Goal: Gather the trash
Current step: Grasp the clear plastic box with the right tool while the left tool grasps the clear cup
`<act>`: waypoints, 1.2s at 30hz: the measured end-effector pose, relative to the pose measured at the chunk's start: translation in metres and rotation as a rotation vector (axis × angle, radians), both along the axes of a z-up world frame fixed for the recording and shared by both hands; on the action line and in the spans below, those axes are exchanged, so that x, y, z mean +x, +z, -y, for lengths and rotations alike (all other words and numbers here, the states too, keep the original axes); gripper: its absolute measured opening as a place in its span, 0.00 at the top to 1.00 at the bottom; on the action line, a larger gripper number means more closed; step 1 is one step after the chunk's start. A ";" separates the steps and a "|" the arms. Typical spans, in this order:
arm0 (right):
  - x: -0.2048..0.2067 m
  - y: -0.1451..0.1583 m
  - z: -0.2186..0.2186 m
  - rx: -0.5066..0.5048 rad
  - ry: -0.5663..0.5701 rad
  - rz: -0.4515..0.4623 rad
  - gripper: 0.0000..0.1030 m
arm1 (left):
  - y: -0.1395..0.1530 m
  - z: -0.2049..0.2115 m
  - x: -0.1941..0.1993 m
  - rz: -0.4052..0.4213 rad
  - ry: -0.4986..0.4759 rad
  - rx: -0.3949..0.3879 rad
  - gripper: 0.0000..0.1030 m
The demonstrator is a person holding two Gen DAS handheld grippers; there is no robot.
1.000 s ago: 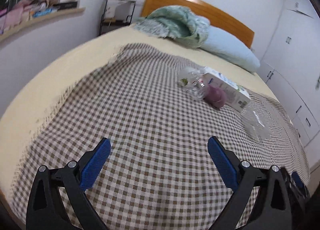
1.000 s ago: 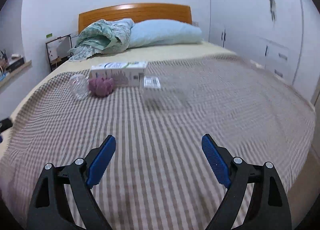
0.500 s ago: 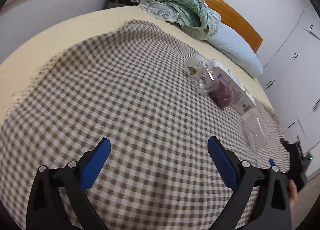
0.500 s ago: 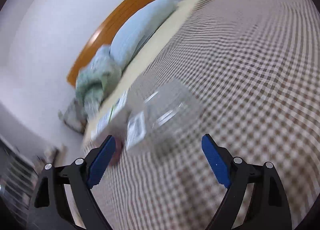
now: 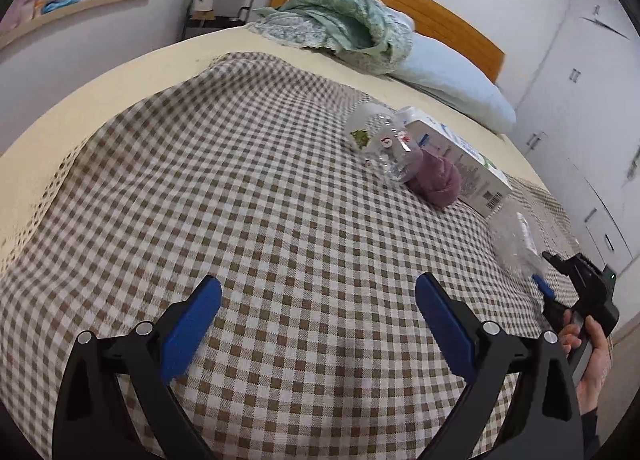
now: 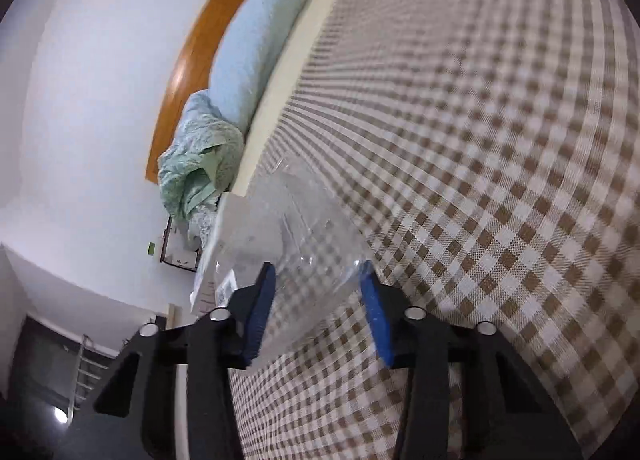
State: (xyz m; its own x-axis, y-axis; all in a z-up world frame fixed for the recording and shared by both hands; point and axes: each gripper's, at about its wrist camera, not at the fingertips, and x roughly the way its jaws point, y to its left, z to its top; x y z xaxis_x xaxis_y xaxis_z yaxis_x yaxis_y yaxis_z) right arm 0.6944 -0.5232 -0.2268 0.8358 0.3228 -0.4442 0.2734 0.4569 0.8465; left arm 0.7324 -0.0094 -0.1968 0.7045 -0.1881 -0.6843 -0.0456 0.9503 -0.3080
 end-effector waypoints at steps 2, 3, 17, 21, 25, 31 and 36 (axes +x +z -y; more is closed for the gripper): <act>-0.017 0.021 -0.010 -0.051 0.009 0.032 0.71 | 0.005 -0.006 0.005 0.017 -0.007 -0.004 0.08; -0.025 0.028 -0.016 -0.076 0.021 0.042 0.73 | 0.007 -0.008 0.013 0.014 -0.009 -0.008 0.08; -0.055 0.070 -0.039 -0.337 0.039 0.078 0.74 | 0.007 0.046 0.278 -0.407 -0.044 -0.063 0.07; -0.040 0.068 -0.042 -0.320 0.054 0.068 0.74 | 0.001 0.062 0.299 -0.467 -0.006 -0.004 0.07; -0.035 0.065 -0.042 -0.310 0.058 0.057 0.74 | 0.011 0.091 0.301 -0.441 -0.079 0.109 0.27; -0.037 0.067 -0.053 -0.371 0.068 0.044 0.74 | 0.041 0.092 0.252 -0.267 -0.107 0.159 0.39; -0.042 0.070 -0.061 -0.419 0.085 0.042 0.74 | 0.061 0.069 0.142 -0.007 -0.115 0.185 0.39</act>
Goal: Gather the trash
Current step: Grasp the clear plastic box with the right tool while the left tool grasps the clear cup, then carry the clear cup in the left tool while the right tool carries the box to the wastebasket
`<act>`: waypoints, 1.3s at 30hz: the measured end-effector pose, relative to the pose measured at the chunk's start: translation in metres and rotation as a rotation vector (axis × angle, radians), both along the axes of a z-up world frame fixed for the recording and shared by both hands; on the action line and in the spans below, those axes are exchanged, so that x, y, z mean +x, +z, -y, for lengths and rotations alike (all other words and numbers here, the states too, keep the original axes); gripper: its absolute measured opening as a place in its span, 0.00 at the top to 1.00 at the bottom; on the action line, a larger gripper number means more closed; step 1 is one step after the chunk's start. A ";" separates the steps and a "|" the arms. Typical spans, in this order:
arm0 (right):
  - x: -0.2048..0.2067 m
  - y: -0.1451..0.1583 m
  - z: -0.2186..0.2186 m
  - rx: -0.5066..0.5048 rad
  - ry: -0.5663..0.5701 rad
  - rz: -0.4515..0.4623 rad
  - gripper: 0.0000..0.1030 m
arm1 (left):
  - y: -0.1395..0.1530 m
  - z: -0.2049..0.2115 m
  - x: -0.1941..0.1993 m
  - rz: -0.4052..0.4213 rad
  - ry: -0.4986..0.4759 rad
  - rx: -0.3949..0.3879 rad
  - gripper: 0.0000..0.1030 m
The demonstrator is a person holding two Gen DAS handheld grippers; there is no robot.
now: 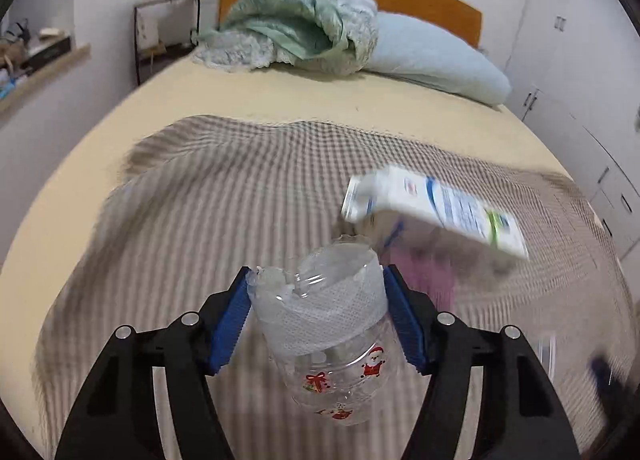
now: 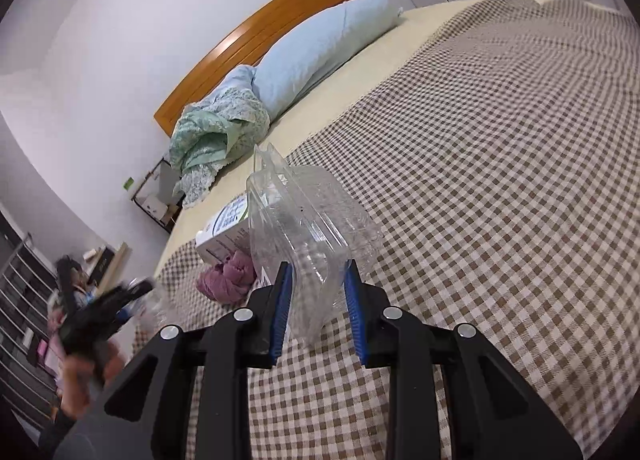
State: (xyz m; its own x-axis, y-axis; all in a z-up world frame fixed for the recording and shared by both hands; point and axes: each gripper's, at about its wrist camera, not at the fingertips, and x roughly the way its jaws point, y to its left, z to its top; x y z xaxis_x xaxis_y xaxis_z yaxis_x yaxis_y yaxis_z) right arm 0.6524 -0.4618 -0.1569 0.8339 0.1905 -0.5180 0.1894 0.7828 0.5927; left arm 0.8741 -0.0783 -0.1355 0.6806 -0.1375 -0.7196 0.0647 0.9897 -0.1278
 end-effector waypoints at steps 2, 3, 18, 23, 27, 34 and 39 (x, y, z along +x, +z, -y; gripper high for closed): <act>-0.001 0.001 -0.004 -0.025 0.004 -0.005 0.74 | -0.012 -0.013 -0.047 0.019 -0.001 -0.004 0.39; -0.001 0.000 -0.007 -0.030 0.009 -0.008 0.74 | -0.022 -0.020 -0.070 0.010 0.006 0.000 0.39; -0.033 0.010 -0.045 -0.128 0.061 0.007 0.77 | -0.030 -0.053 -0.198 0.062 0.053 0.029 0.40; -0.045 0.013 -0.060 -0.168 0.078 0.020 0.77 | 0.008 -0.084 -0.174 0.171 0.208 -0.088 0.36; -0.053 0.014 -0.060 -0.152 0.080 0.031 0.78 | -0.005 -0.087 -0.177 0.076 0.224 -0.088 0.41; -0.095 0.040 -0.054 -0.142 0.126 0.081 0.79 | 0.026 -0.088 -0.224 0.097 0.164 -0.124 0.42; -0.173 0.072 -0.016 -0.283 0.087 0.083 0.79 | 0.055 -0.064 -0.264 0.118 0.083 -0.133 0.43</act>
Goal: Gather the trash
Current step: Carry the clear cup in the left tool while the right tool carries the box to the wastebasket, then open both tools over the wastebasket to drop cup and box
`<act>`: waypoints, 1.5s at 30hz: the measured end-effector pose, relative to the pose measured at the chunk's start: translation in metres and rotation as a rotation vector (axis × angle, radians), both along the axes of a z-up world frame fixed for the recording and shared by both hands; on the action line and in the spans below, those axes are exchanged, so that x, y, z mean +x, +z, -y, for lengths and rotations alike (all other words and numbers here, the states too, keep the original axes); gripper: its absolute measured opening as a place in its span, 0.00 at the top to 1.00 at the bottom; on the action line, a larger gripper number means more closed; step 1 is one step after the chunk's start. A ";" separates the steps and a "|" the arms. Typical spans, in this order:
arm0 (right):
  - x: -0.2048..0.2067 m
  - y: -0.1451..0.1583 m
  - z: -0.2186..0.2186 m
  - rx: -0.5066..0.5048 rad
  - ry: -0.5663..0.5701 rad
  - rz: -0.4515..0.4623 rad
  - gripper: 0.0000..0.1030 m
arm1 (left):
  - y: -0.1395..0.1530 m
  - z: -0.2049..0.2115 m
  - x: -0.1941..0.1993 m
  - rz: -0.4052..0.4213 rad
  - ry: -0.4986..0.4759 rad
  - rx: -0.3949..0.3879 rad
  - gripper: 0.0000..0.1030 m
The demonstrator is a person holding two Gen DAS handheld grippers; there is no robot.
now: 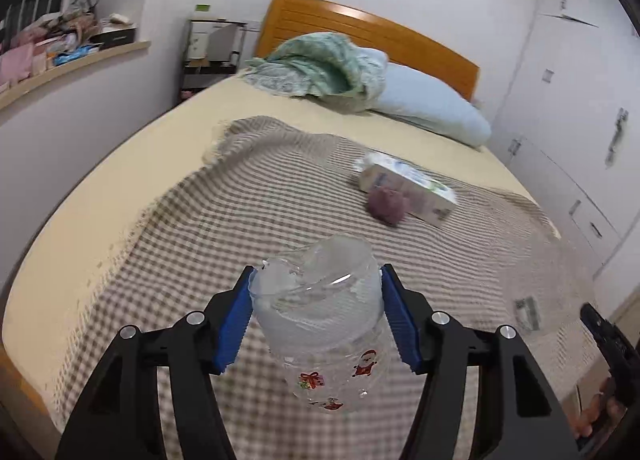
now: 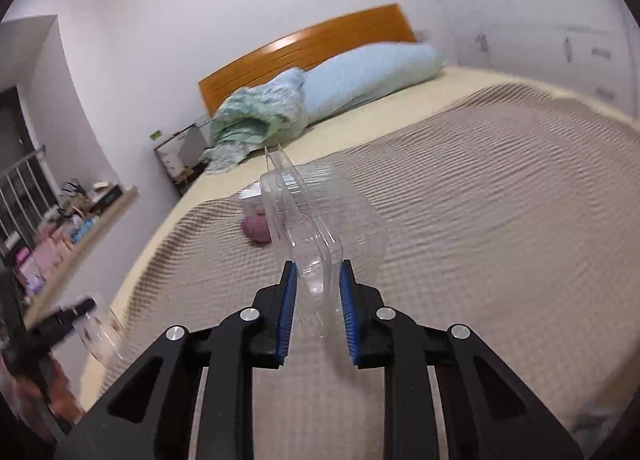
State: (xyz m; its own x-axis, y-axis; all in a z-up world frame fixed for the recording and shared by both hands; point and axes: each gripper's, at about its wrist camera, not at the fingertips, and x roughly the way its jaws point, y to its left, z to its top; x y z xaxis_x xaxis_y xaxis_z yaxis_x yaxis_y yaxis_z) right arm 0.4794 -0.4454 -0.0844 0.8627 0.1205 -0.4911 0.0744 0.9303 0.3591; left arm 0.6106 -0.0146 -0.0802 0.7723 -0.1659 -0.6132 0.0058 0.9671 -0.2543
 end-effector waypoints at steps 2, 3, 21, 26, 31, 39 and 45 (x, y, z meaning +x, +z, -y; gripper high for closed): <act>-0.043 0.009 0.028 -0.040 -0.057 -0.012 0.79 | 0.009 0.020 -0.019 0.001 -0.054 -0.035 0.43; -0.068 0.013 0.045 -0.065 -0.100 -0.020 0.79 | 0.011 0.031 -0.023 0.005 -0.082 -0.049 0.43; -0.264 -0.268 0.179 0.057 -0.468 -0.577 0.79 | -0.050 0.310 -0.173 -0.126 -0.630 0.006 0.43; -0.247 -0.348 0.146 0.008 -0.487 -0.667 0.78 | -0.074 0.340 -0.180 -0.194 -0.658 0.038 0.43; -0.251 -0.409 0.107 0.005 -0.367 -0.767 0.78 | -0.090 0.368 -0.188 -0.212 -0.697 0.099 0.43; -0.283 -0.383 0.139 0.300 -0.333 -0.628 0.33 | -0.128 0.433 -0.201 -0.314 -0.806 0.174 0.41; -0.321 -0.326 0.160 0.286 -0.379 -0.539 0.33 | -0.189 0.502 -0.204 -0.467 -0.862 0.199 0.40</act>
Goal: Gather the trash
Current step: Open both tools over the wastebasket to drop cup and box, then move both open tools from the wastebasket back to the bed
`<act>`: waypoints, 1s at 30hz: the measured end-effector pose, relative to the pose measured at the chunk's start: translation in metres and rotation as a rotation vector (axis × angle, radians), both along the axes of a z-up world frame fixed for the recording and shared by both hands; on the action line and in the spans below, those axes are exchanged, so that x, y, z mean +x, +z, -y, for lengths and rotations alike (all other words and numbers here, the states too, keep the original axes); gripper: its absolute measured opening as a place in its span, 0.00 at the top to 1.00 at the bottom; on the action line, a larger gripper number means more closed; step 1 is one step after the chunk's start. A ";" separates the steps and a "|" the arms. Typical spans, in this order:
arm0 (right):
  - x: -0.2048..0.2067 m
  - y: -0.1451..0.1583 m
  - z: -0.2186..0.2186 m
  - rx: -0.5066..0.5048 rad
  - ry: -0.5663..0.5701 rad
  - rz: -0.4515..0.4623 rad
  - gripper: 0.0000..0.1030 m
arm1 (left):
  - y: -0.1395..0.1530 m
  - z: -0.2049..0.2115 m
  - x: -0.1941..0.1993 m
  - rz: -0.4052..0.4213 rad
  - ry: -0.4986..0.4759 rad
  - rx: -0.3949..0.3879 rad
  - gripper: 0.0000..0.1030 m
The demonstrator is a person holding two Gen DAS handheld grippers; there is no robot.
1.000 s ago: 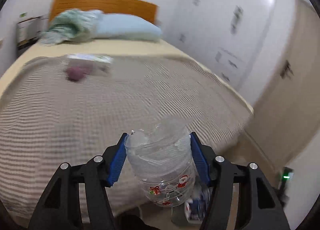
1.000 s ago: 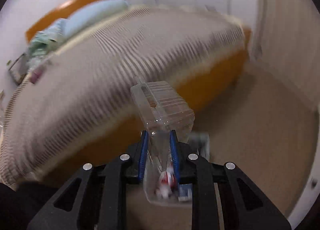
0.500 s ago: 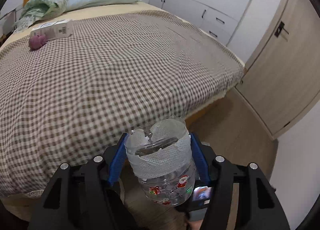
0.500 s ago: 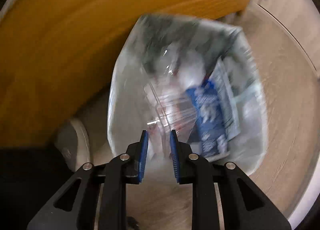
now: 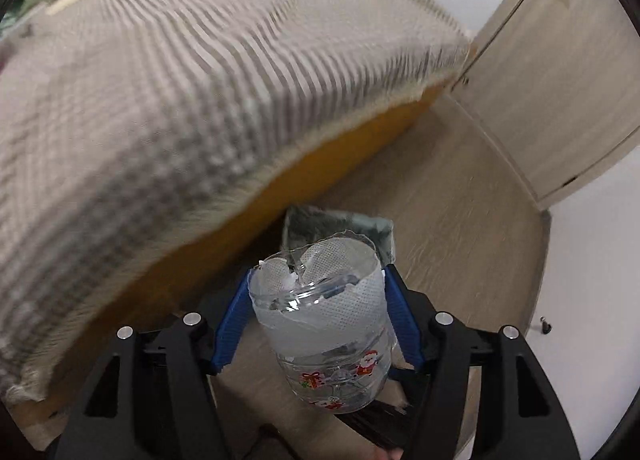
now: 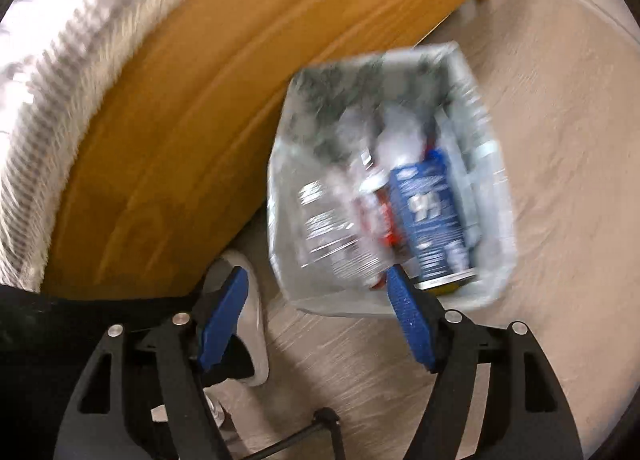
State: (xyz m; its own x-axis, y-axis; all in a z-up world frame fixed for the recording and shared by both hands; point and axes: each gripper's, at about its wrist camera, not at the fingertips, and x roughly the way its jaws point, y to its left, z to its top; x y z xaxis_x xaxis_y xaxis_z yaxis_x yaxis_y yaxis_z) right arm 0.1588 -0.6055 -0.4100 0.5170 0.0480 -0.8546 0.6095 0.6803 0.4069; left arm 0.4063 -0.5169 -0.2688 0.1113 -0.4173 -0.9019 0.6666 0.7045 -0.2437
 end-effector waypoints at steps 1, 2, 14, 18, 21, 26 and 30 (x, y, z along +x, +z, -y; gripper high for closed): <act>-0.008 0.006 0.005 -0.006 -0.022 0.010 0.33 | -0.015 0.015 0.001 -0.024 -0.013 0.027 0.40; -0.020 0.015 0.014 -0.017 -0.061 0.015 0.33 | -0.030 0.032 0.001 -0.051 -0.031 0.040 0.40; -0.062 0.032 0.052 -0.040 -0.212 -0.034 0.33 | -0.194 0.140 0.002 -0.193 -0.188 0.224 0.14; -0.060 0.018 0.051 -0.033 -0.198 -0.058 0.33 | -0.210 0.118 0.008 -0.277 -0.117 0.225 0.14; -0.055 0.015 0.049 -0.033 -0.197 -0.061 0.33 | -0.201 0.112 0.006 -0.287 -0.106 0.212 0.14; -0.048 0.021 0.048 -0.080 -0.180 -0.088 0.33 | -0.179 0.103 -0.017 -0.227 -0.158 0.201 0.14; -0.051 0.022 0.051 -0.101 -0.202 -0.186 0.33 | -0.160 0.078 -0.040 -0.191 -0.203 0.235 0.14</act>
State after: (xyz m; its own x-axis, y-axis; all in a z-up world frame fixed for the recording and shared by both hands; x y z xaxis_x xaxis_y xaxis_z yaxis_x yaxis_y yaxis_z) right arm 0.1079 -0.6562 -0.3885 0.3413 -0.1303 -0.9309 0.7945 0.5692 0.2116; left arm 0.3666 -0.5954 -0.4292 -0.1323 -0.1926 -0.9723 0.7568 0.6139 -0.2245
